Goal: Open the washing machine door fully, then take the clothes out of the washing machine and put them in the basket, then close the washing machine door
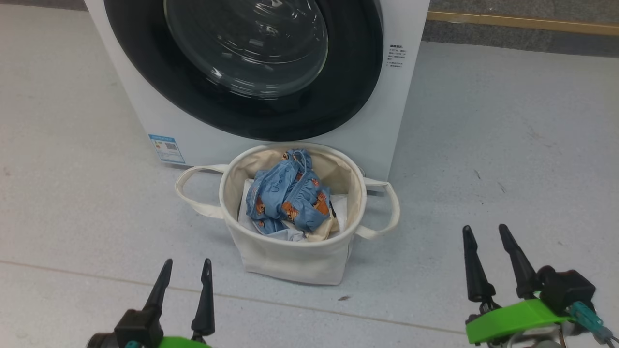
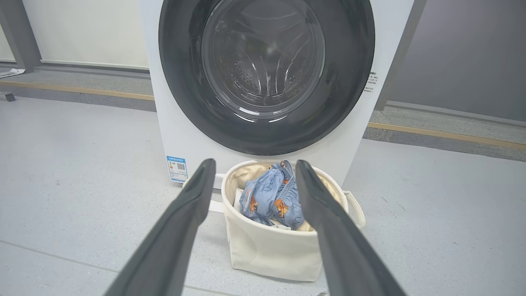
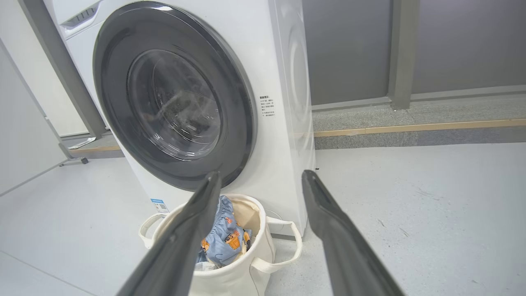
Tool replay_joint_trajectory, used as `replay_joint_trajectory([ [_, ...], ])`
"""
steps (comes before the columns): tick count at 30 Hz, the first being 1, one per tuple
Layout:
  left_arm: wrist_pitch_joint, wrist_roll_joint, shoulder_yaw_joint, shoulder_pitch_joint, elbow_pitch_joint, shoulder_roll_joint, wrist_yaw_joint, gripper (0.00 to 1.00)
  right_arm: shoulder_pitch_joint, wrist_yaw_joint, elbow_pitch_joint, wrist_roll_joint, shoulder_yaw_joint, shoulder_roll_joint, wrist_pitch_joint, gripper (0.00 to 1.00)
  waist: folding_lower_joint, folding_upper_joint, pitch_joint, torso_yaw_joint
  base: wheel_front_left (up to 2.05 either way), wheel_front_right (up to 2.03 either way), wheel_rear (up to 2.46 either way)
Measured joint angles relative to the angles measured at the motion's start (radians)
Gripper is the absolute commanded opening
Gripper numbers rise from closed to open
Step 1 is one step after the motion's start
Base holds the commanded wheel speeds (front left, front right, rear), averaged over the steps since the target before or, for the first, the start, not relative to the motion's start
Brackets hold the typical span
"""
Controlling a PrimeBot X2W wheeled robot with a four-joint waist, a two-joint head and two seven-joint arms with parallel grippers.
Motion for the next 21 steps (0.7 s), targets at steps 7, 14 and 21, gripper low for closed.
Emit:
replay_joint_trajectory([
  [7,0.0,0.0,-0.001,0.0,0.004,0.0,0.002,1.0,0.002,0.0,-0.023,-0.003,0.026,0.0,0.0,1.0,0.0,0.0,-0.004,0.009,0.0,0.0,0.0],
  [14,0.0,0.01,-0.003,0.0,0.009,0.0,0.001,1.0,0.017,0.0,-0.038,-0.003,0.039,0.0,0.0,1.0,0.0,0.0,-0.012,0.018,0.0,0.0,0.0],
  [21,0.0,0.02,-0.002,0.0,0.009,-0.001,0.0,1.0,0.022,0.0,-0.047,-0.003,0.05,0.0,0.0,1.0,0.0,0.0,-0.017,0.021,0.0,0.0,0.0],
])
